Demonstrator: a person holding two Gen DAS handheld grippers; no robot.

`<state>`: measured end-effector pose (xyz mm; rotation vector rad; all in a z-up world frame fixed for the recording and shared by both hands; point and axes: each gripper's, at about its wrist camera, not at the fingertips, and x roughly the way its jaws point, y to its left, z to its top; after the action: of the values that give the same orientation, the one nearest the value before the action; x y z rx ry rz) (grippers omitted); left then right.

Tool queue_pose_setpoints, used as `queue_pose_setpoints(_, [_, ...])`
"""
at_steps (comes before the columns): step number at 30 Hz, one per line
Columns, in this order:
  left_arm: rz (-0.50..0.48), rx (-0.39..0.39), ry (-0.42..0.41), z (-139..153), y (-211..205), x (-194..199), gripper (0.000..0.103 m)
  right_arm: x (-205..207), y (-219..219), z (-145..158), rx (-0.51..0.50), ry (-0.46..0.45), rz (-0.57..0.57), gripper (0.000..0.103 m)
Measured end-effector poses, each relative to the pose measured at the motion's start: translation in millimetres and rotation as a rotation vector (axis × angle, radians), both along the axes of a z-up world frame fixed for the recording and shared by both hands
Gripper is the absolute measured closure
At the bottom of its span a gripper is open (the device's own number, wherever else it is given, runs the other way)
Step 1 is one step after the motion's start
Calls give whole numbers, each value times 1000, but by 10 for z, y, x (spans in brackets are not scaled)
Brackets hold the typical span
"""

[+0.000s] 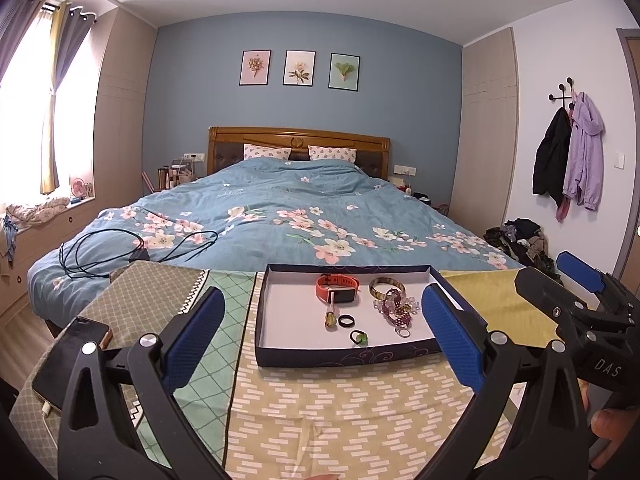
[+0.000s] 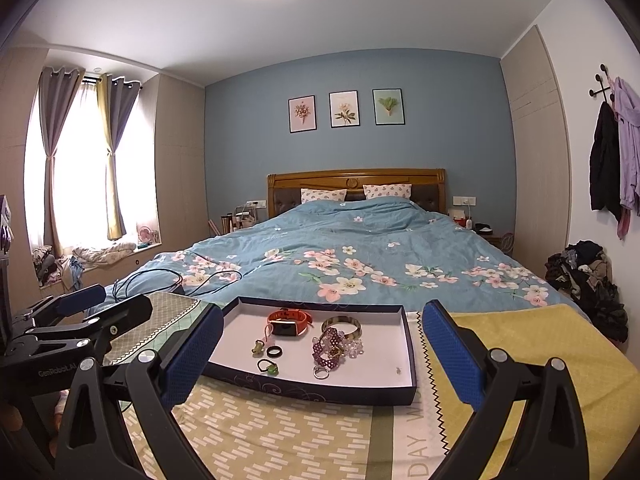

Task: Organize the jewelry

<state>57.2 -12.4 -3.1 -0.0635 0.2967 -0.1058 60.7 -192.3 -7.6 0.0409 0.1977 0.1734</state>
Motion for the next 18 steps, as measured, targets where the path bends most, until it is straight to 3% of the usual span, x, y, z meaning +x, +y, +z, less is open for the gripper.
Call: queue_pose_setpoints(18, [21,12,-50,-3,9,169,6,-8,-57,32,25,-49,-32,7])
